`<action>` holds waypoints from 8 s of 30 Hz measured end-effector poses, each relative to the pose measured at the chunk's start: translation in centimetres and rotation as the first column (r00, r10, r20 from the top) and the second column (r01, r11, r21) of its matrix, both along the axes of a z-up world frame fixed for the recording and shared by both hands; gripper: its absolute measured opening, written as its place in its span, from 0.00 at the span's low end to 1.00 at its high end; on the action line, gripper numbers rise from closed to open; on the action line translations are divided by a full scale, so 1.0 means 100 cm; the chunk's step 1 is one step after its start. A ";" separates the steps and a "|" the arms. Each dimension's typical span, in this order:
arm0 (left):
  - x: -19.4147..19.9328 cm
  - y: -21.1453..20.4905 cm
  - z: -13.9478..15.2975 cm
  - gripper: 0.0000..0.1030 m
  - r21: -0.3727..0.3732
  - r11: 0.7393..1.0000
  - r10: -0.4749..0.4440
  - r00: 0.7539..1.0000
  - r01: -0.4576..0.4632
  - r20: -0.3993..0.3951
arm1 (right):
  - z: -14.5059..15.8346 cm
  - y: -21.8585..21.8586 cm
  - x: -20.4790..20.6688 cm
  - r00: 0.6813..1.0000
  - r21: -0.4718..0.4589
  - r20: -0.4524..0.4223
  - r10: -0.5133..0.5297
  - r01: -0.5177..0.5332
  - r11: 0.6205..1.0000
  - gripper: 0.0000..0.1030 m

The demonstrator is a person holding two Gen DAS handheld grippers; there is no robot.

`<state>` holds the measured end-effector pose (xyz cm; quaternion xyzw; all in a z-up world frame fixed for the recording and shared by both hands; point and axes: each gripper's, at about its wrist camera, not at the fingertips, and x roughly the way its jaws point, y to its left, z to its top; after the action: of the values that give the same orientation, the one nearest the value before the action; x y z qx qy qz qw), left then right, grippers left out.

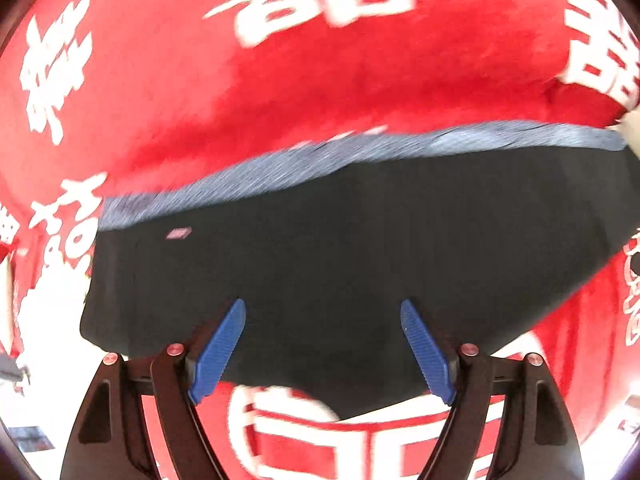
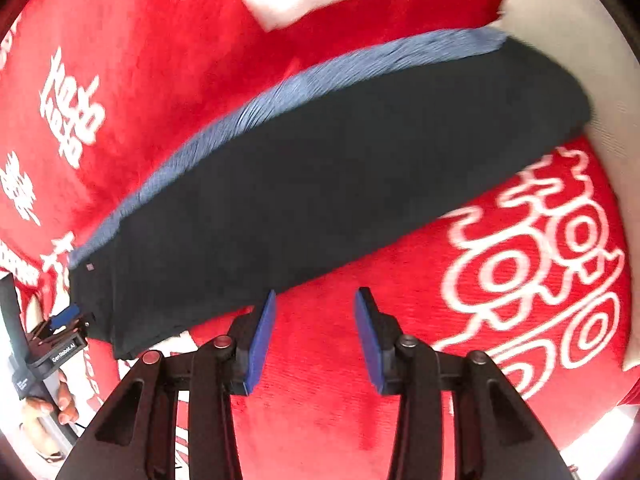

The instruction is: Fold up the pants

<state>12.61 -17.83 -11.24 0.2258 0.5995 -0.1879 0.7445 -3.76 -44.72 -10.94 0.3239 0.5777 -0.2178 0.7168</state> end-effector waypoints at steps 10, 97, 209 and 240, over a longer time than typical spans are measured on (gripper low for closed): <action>-0.025 -0.101 -0.009 0.79 -0.044 0.998 -0.044 0.998 0.042 -0.055 | -0.022 -0.078 0.067 1.000 -0.109 -0.004 0.023 -0.023 0.994 0.52; -0.036 -0.215 -0.043 0.86 -0.029 1.000 -0.002 0.999 0.001 -0.047 | -0.068 -0.136 -0.055 0.788 0.300 0.341 -0.513 0.426 0.854 0.63; 0.022 -0.075 -0.051 0.10 -0.130 0.991 0.012 0.991 -0.030 -0.136 | -0.083 0.020 0.217 0.960 0.052 0.015 0.279 -0.280 0.959 0.13; -0.008 -0.058 -0.003 0.42 -0.223 0.969 0.067 0.985 -0.102 -0.156 | -0.001 0.072 0.131 0.943 0.086 0.049 0.329 -0.333 0.939 0.26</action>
<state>11.84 -23.65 -11.53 0.0976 0.6361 -0.2404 0.7267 9.36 -37.56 -11.08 0.2588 0.6211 -0.0615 0.7372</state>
